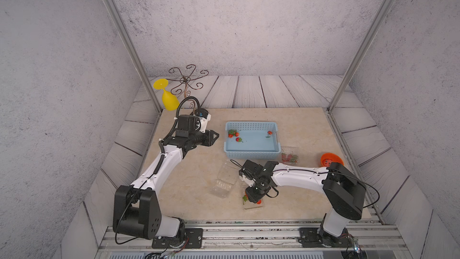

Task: Pack strawberries into containers
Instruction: Place the strawberry in the packing box, then close the packing box at the center of the board.

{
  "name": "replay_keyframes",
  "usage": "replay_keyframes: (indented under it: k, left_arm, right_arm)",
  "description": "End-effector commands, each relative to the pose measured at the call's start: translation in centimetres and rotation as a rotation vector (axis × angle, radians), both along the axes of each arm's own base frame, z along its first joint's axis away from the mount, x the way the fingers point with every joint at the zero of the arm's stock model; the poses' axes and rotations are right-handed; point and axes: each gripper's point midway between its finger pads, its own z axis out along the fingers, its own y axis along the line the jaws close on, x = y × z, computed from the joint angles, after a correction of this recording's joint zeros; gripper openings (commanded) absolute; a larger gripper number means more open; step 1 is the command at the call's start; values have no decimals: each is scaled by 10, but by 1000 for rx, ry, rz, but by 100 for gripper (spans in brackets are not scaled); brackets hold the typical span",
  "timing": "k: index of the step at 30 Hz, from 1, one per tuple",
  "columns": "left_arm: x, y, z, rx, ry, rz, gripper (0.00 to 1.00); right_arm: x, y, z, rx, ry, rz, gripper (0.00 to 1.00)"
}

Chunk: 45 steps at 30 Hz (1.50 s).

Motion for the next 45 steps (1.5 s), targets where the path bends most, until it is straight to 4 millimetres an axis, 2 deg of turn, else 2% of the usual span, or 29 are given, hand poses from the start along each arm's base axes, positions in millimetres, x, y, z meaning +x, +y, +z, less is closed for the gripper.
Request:
replay_keyframes:
  k: [1,5,12,19,23,28,31,35,38,41,45]
  left_arm:
    - [-2,-4,14,-6,-33,-20,37]
    - [-2,-6,12,-4,-30,-25,37]
    - [-4,-13,9,-2,-20,-41,37]
    - [-7,-21,7,0,-11,-61,37]
    - [-11,-28,4,11,-2,-78,37]
    - [-21,-42,1,32,5,-109,37]
    - [-33,-56,1,41,10,-134,37]
    - [-49,-70,-2,32,28,-150,37]
    - [-57,-66,-10,23,50,-130,37]
    - [-67,-60,-19,41,71,-122,37]
    - [-78,-61,-34,53,112,-126,37]
  right_arm:
    - [10,-21,-11,-125,-41,-57,45]
    - [21,-29,-12,-155,-76,-98,45]
    - [61,-48,-6,-174,-150,-168,44]
    - [85,-63,0,-175,-187,-200,44]
    - [89,-66,9,-152,-202,-200,45]
    - [86,-65,36,-95,-224,-209,47]
    - [84,-65,53,-51,-240,-217,48]
    - [83,-78,69,-32,-255,-254,50]
    - [87,-97,70,-8,-247,-341,50]
    - [88,-113,61,65,-191,-452,50]
    - [81,-117,51,137,-121,-521,50]
